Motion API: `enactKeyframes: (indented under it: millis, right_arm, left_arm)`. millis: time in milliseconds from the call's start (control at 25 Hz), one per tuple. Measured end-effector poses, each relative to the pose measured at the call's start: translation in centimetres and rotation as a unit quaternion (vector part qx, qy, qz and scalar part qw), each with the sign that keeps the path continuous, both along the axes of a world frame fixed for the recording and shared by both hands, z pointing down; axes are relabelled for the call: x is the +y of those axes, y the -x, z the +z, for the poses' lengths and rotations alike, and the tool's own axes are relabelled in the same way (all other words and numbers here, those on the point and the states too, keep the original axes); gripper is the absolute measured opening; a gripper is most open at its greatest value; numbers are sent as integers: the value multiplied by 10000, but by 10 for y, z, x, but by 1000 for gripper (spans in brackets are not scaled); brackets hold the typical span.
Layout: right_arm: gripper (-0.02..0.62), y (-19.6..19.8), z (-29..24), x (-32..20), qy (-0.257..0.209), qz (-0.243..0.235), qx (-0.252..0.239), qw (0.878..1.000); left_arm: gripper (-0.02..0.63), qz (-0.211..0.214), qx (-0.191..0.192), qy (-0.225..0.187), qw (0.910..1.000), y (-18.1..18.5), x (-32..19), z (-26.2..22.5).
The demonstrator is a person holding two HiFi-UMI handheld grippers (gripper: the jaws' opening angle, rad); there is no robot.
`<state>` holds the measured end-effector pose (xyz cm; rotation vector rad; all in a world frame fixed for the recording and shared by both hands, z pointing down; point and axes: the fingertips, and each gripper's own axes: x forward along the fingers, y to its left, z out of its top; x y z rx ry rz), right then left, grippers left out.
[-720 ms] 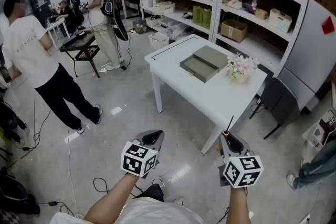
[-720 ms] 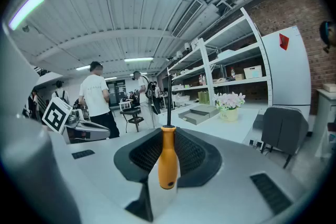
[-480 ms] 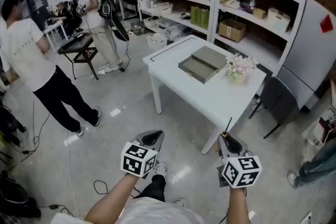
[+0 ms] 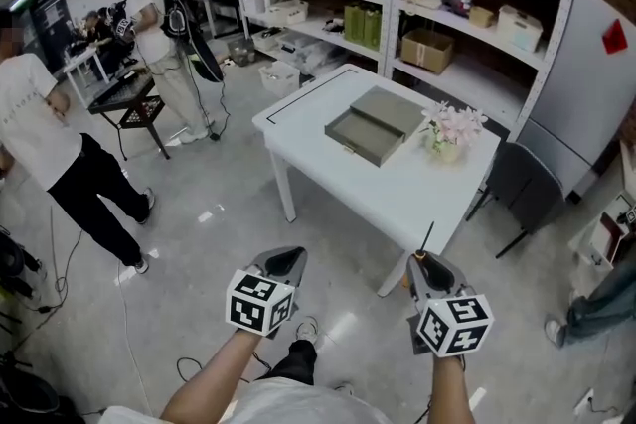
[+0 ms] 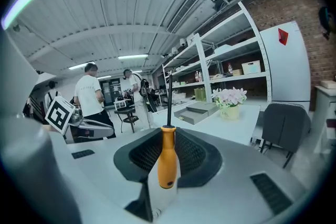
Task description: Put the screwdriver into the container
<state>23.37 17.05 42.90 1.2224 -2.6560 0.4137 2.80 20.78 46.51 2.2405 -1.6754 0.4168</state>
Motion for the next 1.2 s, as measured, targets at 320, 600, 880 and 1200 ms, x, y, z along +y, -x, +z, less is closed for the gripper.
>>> enactKeyframes:
  millis: [320, 600, 880, 1200]
  right_arm:
    - [78, 27, 8, -61, 143, 41, 38, 9999]
    - [78, 53, 10, -111, 260, 143, 88, 9995]
    - [78, 84, 7, -153, 304, 255, 228, 9990]
    - [78, 114, 1, -195, 283, 414, 329, 9982]
  left_arm:
    - [5, 77, 74, 119, 9999, 25, -66, 9]
    - [5, 219, 116, 235, 9994, 50, -118, 13]
    - [5, 361, 206, 291, 9987, 79, -163, 16]
    - [5, 434, 309, 242, 9983, 116, -210, 14]
